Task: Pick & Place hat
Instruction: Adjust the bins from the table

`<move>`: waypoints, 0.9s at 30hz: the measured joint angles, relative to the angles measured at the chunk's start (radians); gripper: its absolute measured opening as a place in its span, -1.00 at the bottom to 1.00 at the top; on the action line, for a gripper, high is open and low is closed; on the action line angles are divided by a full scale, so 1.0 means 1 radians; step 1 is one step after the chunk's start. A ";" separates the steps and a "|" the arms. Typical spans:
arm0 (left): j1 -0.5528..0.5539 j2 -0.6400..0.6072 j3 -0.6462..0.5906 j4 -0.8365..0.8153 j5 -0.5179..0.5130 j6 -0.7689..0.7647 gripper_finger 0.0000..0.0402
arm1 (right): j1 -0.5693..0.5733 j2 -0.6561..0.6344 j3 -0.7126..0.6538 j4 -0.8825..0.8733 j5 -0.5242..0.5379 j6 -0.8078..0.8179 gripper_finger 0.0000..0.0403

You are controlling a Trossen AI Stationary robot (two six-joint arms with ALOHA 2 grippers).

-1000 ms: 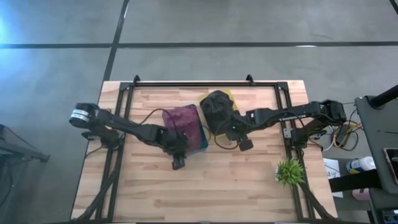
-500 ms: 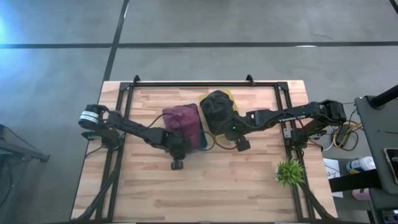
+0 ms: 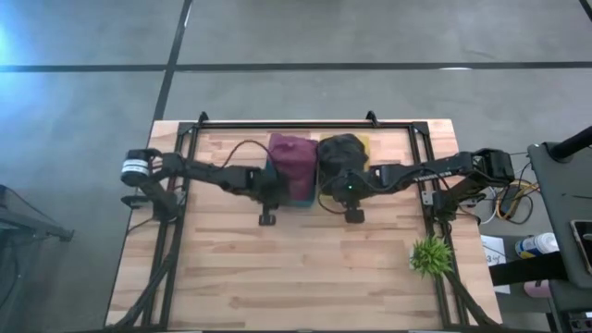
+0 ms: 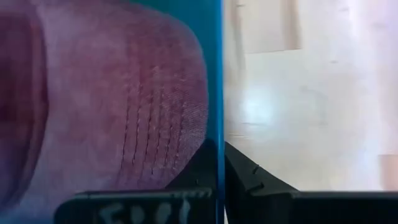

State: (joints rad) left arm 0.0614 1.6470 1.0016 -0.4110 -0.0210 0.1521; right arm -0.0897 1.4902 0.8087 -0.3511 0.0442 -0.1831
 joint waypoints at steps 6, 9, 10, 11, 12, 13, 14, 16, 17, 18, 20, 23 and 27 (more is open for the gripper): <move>0.101 -0.001 0.000 0.000 0.006 0.007 -0.97 | -0.052 0.000 -0.006 0.014 0.025 0.000 -0.71; 0.111 -0.001 0.000 0.002 0.023 -0.018 -0.96 | -0.080 0.000 -0.001 0.023 0.042 -0.088 -0.79; 0.109 -0.002 0.000 0.005 0.032 -0.029 -0.96 | -0.087 0.000 0.001 0.030 0.042 -0.120 -0.81; 0.105 -0.002 0.000 0.011 0.038 -0.034 -0.96 | -0.094 0.000 0.003 0.033 0.042 -0.154 -0.83; 0.102 -0.002 -0.001 0.020 0.038 -0.034 -0.96 | -0.100 0.000 0.004 0.031 0.042 -0.181 -0.85; 0.098 -0.002 -0.003 0.030 0.037 -0.028 -0.96 | -0.105 0.000 0.006 0.028 0.039 -0.200 -0.87; 0.096 -0.002 -0.004 0.037 0.037 -0.015 -0.96 | -0.109 0.000 0.008 0.023 0.029 -0.216 -0.88; 0.094 -0.002 -0.005 0.044 0.037 0.034 -0.95 | -0.113 0.000 0.012 0.017 0.008 -0.242 -0.91; 0.094 -0.002 -0.005 0.045 0.037 0.067 -0.95 | -0.113 0.000 0.014 0.017 -0.003 -0.258 -0.92; 0.094 -0.002 -0.005 0.045 0.037 0.098 -0.95 | -0.113 0.000 0.015 0.017 -0.013 -0.276 -0.93; 0.094 -0.002 -0.005 0.045 0.036 0.139 -0.95 | -0.112 0.000 0.017 0.016 -0.020 -0.299 -0.93; 0.102 -0.002 -0.005 0.045 0.032 0.127 -0.95 | -0.112 0.000 0.018 0.015 -0.025 -0.301 -0.93; 0.102 -0.002 -0.005 0.045 0.021 0.101 -0.95 | -0.112 0.000 0.018 0.013 -0.025 -0.306 -0.89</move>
State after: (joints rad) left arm 0.1638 1.6449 0.9964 -0.3660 0.0001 0.2535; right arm -0.2012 1.4906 0.8265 -0.3378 0.0189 -0.4890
